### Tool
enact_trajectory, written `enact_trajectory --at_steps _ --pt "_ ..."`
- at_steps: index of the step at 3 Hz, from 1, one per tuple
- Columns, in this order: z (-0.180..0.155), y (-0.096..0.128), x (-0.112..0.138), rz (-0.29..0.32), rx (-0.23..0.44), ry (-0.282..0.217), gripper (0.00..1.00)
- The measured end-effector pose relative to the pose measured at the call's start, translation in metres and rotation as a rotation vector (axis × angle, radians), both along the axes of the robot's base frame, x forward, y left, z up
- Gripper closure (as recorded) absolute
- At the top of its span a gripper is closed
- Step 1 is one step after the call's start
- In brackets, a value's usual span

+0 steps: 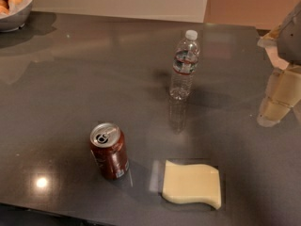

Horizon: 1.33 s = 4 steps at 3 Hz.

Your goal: Move sponge near water bottle

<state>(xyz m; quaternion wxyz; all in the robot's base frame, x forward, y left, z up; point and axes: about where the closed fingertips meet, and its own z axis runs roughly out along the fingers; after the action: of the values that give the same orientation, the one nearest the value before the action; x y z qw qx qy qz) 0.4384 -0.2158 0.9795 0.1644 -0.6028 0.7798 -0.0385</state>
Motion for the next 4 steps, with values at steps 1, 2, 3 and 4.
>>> enact_trajectory --at_steps 1,2,3,4 --pt "0.000 0.000 0.000 0.000 0.000 0.000 0.00" --pt "0.001 0.002 0.000 0.012 0.007 0.014 0.00" --pt "-0.002 0.017 -0.011 0.029 0.021 0.030 0.00" --pt "-0.016 0.032 -0.031 0.038 0.042 0.057 0.00"
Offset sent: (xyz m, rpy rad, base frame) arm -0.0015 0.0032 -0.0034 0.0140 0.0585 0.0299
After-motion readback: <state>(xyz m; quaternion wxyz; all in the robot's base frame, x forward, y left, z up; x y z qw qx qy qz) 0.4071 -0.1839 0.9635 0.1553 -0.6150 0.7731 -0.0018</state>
